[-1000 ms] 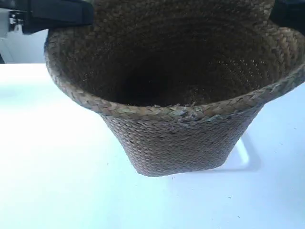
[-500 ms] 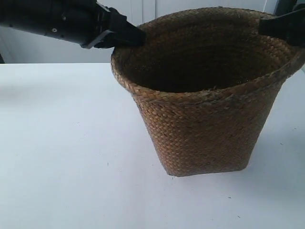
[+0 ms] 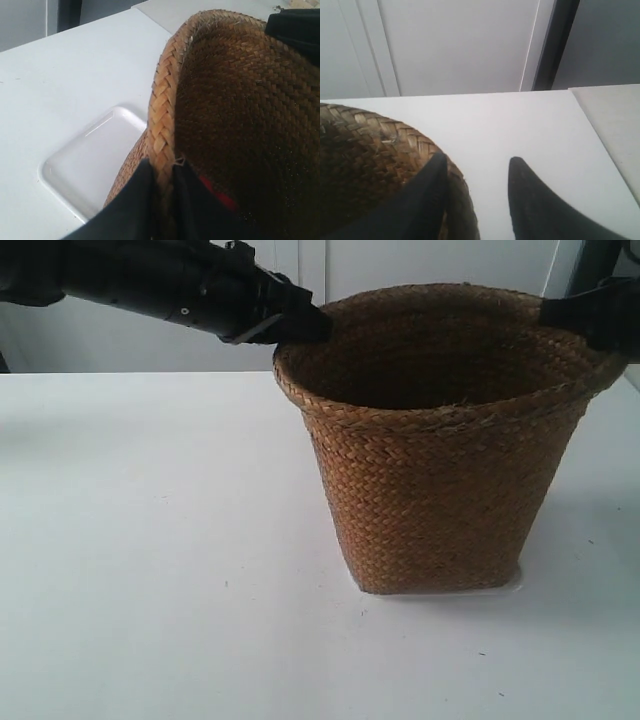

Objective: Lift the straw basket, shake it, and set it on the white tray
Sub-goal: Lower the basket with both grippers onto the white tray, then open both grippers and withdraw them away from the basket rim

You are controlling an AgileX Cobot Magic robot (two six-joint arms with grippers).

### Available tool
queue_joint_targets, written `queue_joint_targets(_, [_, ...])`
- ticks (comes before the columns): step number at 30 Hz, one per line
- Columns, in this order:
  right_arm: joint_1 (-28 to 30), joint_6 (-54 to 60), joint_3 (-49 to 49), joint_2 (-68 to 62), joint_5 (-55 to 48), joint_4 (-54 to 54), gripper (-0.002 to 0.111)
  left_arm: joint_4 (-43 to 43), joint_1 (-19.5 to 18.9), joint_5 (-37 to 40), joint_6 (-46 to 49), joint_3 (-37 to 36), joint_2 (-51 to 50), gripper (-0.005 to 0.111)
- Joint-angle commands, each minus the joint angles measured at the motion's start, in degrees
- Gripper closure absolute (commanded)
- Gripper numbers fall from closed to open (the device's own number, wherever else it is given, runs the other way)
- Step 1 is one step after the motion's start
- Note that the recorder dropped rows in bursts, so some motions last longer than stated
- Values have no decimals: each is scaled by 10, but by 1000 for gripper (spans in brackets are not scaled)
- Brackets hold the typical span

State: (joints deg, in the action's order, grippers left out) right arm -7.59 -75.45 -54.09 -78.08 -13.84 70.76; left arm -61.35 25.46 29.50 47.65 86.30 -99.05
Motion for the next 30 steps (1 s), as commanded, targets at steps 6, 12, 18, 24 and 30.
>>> queue_joint_targets(6, [20,-31,-8,-32,-148,69,108,-40,-7,-19,73,25,-27,107])
queue_joint_targets(12, [20,-43,-11,-34,-141,68,108,-103,-7,-20,128,25,-34,107])
queue_joint_targets(18, [20,-47,-11,-41,-99,68,107,-106,-7,-20,126,25,-43,107])
queue_joint_targets(24, [20,-42,-11,-60,-43,69,59,-104,-8,-24,91,25,-43,78])
queue_joint_targets(30, [20,-42,-11,-60,-32,68,28,-104,-8,-26,78,25,-42,38])
